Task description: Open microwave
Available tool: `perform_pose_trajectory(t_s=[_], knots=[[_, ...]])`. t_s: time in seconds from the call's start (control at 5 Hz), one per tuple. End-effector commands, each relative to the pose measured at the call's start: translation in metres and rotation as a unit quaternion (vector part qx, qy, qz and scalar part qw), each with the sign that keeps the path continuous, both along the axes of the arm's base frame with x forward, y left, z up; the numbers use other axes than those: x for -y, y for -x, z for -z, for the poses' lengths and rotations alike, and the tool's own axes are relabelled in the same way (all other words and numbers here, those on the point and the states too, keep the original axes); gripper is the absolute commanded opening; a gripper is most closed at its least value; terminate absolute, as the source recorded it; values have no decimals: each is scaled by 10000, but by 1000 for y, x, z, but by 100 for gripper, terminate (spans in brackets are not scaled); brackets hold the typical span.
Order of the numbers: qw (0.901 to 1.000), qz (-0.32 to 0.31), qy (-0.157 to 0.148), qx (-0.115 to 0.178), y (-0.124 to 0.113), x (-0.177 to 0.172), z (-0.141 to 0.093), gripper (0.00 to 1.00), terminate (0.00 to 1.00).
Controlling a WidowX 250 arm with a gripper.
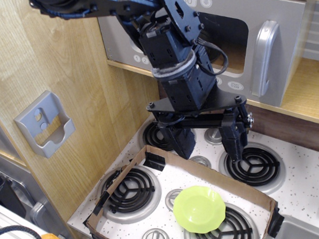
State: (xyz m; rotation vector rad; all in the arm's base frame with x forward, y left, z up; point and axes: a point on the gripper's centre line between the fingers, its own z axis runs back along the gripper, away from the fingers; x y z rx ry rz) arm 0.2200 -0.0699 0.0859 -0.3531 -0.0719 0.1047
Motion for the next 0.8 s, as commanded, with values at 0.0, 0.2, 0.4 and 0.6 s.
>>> perform_pose_trajectory(t_s=[0.0, 0.2, 0.4, 0.6], knots=[[10000, 0, 0, 0, 0, 0, 0, 100, 0], [9990, 100, -399, 166, -7, 10, -6, 100, 0], [9951, -85, -888, 427, -19, 27, -8, 100, 0], [9930, -251, -1079, 415, -34, 39, -14, 100, 0]])
